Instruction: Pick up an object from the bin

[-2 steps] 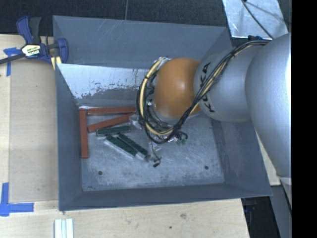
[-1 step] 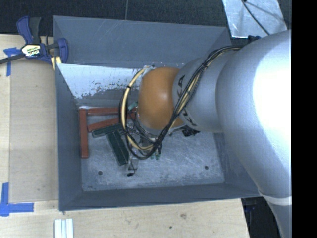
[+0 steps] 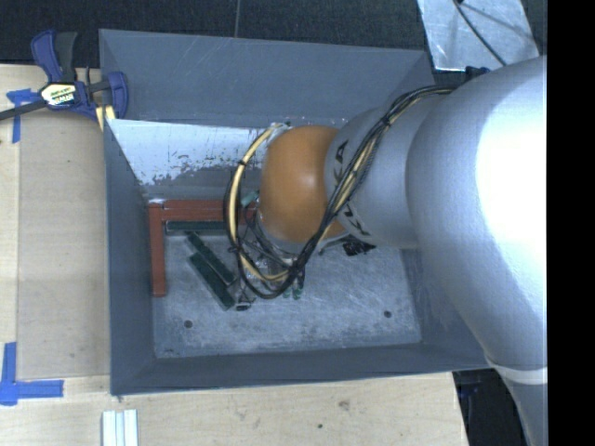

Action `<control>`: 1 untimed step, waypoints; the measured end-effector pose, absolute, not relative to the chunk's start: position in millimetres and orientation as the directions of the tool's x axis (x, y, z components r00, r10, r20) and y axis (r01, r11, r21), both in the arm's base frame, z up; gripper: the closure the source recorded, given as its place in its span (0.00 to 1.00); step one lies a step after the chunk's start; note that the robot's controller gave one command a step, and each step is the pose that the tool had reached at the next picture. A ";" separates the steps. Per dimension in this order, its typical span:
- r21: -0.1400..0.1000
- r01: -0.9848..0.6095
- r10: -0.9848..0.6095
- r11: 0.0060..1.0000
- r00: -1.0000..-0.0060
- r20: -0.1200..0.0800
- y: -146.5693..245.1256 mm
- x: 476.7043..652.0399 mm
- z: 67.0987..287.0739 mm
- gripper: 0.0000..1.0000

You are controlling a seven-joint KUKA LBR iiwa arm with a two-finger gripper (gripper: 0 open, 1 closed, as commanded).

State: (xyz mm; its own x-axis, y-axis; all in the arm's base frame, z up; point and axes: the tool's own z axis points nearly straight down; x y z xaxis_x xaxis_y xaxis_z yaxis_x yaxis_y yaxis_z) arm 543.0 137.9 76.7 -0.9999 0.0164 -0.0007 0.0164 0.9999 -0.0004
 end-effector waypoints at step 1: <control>0.004 0.056 0.056 0.998 -0.998 -0.011 153.3 555.0 159.9 1.00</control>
Offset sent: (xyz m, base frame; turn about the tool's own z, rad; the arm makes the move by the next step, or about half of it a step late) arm 0.0090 0.0145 0.0777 0.0414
